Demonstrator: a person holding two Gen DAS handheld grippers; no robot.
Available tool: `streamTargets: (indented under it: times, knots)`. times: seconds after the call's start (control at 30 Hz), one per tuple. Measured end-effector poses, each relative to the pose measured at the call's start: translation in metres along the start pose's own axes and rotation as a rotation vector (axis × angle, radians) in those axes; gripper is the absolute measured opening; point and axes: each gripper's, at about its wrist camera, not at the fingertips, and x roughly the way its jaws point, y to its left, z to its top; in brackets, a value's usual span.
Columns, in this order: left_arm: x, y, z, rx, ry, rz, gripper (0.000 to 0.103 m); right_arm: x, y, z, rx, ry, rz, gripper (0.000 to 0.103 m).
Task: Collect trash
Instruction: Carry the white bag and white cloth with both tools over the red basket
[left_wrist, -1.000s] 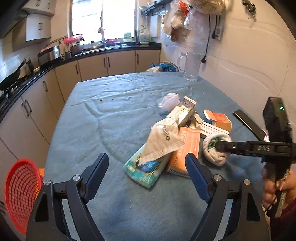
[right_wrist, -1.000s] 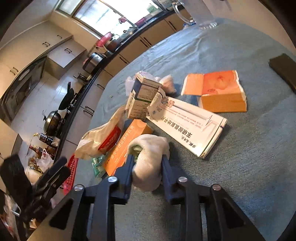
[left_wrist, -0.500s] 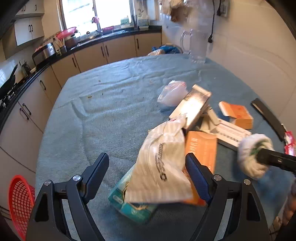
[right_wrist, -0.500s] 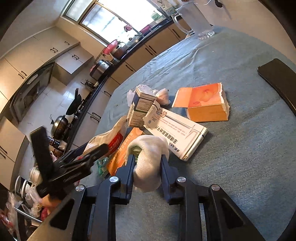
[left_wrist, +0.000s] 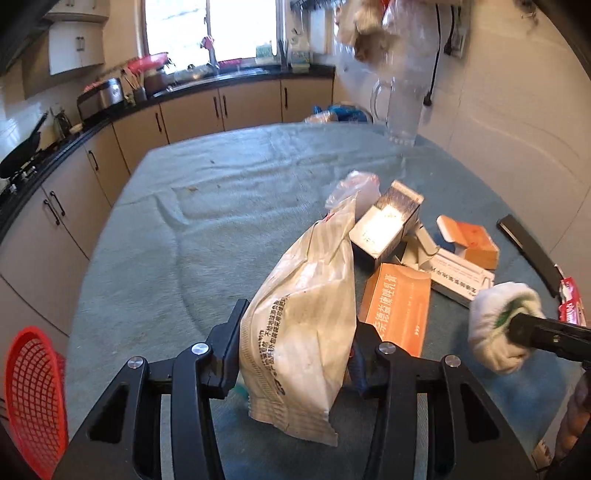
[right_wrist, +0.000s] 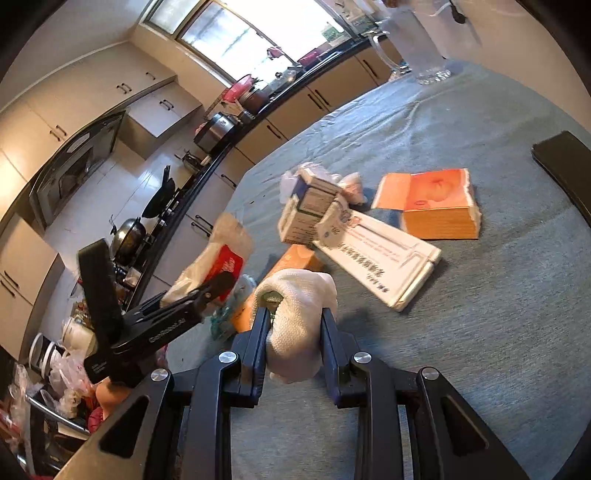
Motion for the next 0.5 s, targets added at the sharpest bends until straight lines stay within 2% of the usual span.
streamTargets:
  times: [0.13,0.33,0.5]
  knots:
    - [-0.022,0.010,-0.012,-0.021,-0.029,-0.005,0.046,0.005,0.014,-0.004,-0.032,0.010,0.000,0.028]
    - [-0.048,0.023,-0.034,-0.037,-0.073,0.046,0.046,0.016,0.035,-0.010,-0.079,0.030,0.000,0.028]
    - [-0.055,0.033,-0.050,-0.044,-0.078,0.072,0.046,0.027,0.053,-0.016,-0.115,0.057,-0.002,0.028]
